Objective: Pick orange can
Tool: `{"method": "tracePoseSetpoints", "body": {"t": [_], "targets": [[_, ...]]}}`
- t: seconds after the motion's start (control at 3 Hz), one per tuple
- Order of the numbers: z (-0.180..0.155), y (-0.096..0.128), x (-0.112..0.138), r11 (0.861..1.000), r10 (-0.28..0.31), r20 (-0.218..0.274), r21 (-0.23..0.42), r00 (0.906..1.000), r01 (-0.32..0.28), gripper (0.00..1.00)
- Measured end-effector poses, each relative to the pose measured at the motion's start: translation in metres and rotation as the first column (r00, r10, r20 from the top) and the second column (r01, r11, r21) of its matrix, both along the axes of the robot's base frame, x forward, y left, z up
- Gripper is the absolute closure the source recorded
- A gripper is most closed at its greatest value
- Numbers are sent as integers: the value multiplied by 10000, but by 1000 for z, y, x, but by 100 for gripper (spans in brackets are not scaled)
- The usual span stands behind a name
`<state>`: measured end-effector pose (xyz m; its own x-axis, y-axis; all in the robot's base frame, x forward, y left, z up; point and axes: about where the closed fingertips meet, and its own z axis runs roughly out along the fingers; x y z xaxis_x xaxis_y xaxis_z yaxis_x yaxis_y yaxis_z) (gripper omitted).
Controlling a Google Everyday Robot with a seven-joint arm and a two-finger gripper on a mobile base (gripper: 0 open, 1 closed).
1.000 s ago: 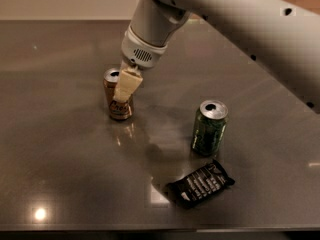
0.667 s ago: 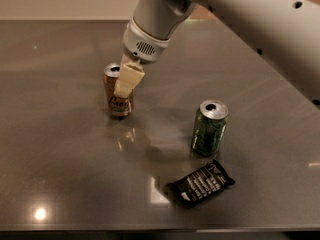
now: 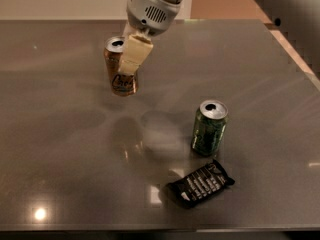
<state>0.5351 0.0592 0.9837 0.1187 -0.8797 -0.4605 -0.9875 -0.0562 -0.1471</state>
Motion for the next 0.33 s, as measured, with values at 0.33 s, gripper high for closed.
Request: {"method": "tracePoseSetpoints", "body": {"t": [0.33], "targets": [[0, 0, 0, 10000, 0, 1, 1, 10000, 0, 100]]}}
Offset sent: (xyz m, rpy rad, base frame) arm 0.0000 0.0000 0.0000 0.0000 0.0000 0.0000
